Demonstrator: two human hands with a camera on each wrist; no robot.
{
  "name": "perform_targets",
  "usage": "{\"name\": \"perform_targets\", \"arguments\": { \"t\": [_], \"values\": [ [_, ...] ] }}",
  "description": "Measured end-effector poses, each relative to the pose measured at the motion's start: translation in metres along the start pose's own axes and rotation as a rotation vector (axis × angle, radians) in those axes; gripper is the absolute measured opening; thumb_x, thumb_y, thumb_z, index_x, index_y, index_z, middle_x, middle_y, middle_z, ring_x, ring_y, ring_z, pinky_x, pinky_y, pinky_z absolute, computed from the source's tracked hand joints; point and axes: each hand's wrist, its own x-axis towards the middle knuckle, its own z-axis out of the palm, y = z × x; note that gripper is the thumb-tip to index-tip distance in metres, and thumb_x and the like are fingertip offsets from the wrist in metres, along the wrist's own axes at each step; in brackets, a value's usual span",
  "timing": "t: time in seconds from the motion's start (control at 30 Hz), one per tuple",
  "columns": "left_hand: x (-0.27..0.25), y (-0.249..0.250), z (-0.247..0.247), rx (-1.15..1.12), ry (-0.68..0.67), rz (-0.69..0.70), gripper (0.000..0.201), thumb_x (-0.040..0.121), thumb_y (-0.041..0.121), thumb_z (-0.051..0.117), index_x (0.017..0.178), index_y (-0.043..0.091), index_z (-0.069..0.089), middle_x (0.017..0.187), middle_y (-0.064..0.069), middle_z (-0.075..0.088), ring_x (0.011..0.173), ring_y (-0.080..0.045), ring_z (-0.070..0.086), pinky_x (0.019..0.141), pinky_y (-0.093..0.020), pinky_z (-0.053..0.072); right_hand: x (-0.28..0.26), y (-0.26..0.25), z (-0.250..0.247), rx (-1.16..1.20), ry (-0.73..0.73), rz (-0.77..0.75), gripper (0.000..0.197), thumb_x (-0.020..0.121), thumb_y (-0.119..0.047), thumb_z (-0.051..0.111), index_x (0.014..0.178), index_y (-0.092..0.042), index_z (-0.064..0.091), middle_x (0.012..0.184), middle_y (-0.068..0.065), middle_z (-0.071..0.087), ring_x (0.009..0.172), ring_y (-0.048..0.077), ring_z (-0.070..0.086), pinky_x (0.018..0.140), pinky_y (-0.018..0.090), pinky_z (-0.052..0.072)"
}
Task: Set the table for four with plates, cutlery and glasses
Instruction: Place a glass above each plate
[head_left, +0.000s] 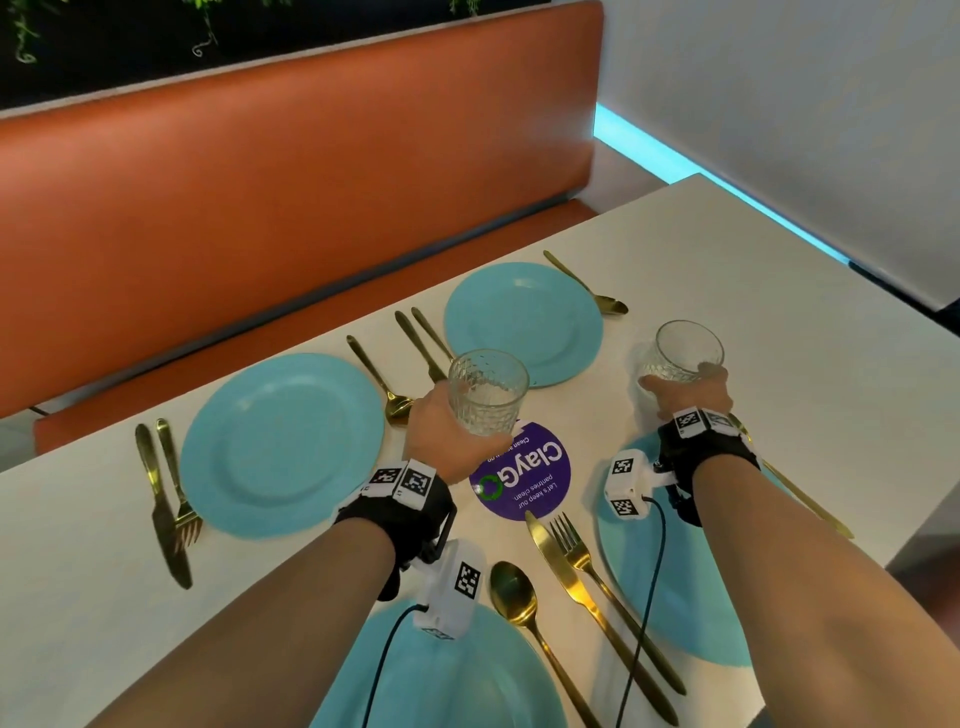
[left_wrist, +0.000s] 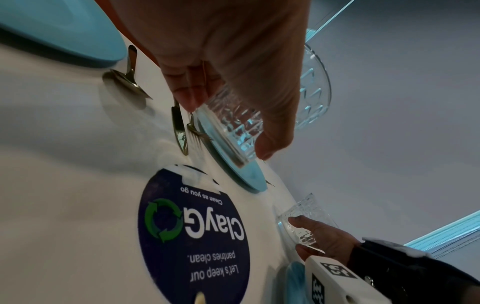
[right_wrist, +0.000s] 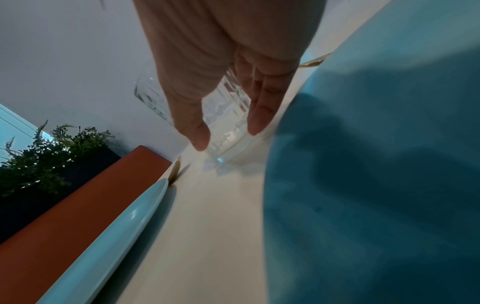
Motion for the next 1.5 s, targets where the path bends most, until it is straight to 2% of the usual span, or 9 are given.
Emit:
{"name": "perform_targets", "arguments": {
  "t": [0.1,0.23,0.3,0.5,0.63,0.83,1.1,1.33,1.5],
  "values": [
    [-0.001,-0.001,0.004,0.018,0.001,0.018,0.074,0.061,0.043,0.081,0.122,0.012,0.052,0.117,-0.005,0.065,0.108,-0.021,0.062,0.084,-0.029,0.052,0.0,-0.001,-0.001,-0.028,0.003,-0.006,0.085,0.07,-0.033,0.078,0.139,-0.011,0.032,0.135,0.016,0.051,0.124,0.035,0.049,0.103,0.042,0.041],
    [-0.002,-0.001,0.007,0.038,-0.001,0.044,0.078,0.061,0.048,0.08,0.124,0.013,0.051,0.119,-0.005,0.064,0.11,-0.021,0.06,0.091,-0.04,0.053,0.001,-0.003,-0.003,-0.047,-0.001,-0.011,0.087,0.073,-0.032,0.078,0.141,-0.007,0.029,0.139,0.017,0.047,0.128,0.035,0.045,0.105,0.041,0.038],
    [-0.001,-0.001,0.009,0.052,-0.008,0.054,0.079,0.06,0.05,0.079,0.125,0.014,0.05,0.119,-0.005,0.063,0.111,-0.022,0.06,0.091,-0.042,0.053,-0.001,-0.003,-0.004,-0.038,0.0,-0.01,0.086,0.074,-0.03,0.078,0.141,-0.007,0.029,0.138,0.017,0.048,0.128,0.035,0.046,0.105,0.041,0.038],
    [-0.001,0.005,0.018,0.092,-0.065,0.057,0.078,0.068,0.044,0.078,0.132,0.014,0.044,0.128,-0.006,0.059,0.115,-0.022,0.058,0.093,-0.033,0.051,-0.012,0.006,-0.006,0.057,0.017,-0.022,0.081,0.082,-0.019,0.068,0.146,-0.013,0.02,0.134,0.02,0.051,0.122,0.036,0.051,0.097,0.041,0.043],
    [0.0,0.007,0.032,0.082,-0.105,0.013,0.082,0.065,0.042,0.08,0.132,0.014,0.044,0.129,-0.006,0.059,0.114,-0.021,0.058,0.086,-0.026,0.048,-0.021,0.01,-0.009,0.05,0.039,-0.033,0.08,0.085,-0.01,0.062,0.149,-0.012,0.014,0.13,0.021,0.053,0.118,0.035,0.053,0.09,0.037,0.045],
    [0.002,0.013,0.052,0.056,-0.19,-0.012,0.084,0.064,0.036,0.083,0.134,0.013,0.042,0.131,-0.006,0.057,0.116,-0.022,0.056,0.088,-0.028,0.049,-0.029,0.019,-0.018,0.033,0.01,-0.092,0.073,0.084,-0.009,0.059,0.147,-0.011,0.021,0.129,0.017,0.055,0.118,0.033,0.053,0.084,0.029,0.04],
    [0.01,0.016,0.063,0.065,-0.227,-0.025,0.088,0.062,0.035,0.084,0.136,0.016,0.039,0.132,-0.004,0.056,0.116,-0.024,0.057,0.088,-0.03,0.05,-0.037,0.025,-0.021,0.034,0.038,-0.151,0.068,0.082,-0.006,0.063,0.141,-0.008,0.032,0.131,0.015,0.055,0.121,0.03,0.052,0.099,0.033,0.04],
    [0.011,0.015,0.066,0.058,-0.252,-0.047,0.09,0.06,0.037,0.084,0.135,0.02,0.037,0.129,-0.003,0.058,0.111,-0.024,0.058,0.084,-0.031,0.052,-0.045,0.028,-0.021,-0.005,0.025,-0.173,0.063,0.081,-0.008,0.065,0.138,-0.007,0.037,0.132,0.015,0.055,0.122,0.028,0.05,0.099,0.03,0.038],
    [0.007,0.014,0.063,0.046,-0.278,-0.064,0.095,0.061,0.031,0.085,0.139,0.014,0.033,0.135,-0.006,0.053,0.119,-0.027,0.055,0.09,-0.034,0.051,-0.053,0.029,-0.025,-0.001,0.033,-0.191,0.062,0.081,-0.009,0.066,0.137,-0.008,0.039,0.132,0.015,0.055,0.12,0.028,0.053,0.098,0.03,0.039]
  ]
}}
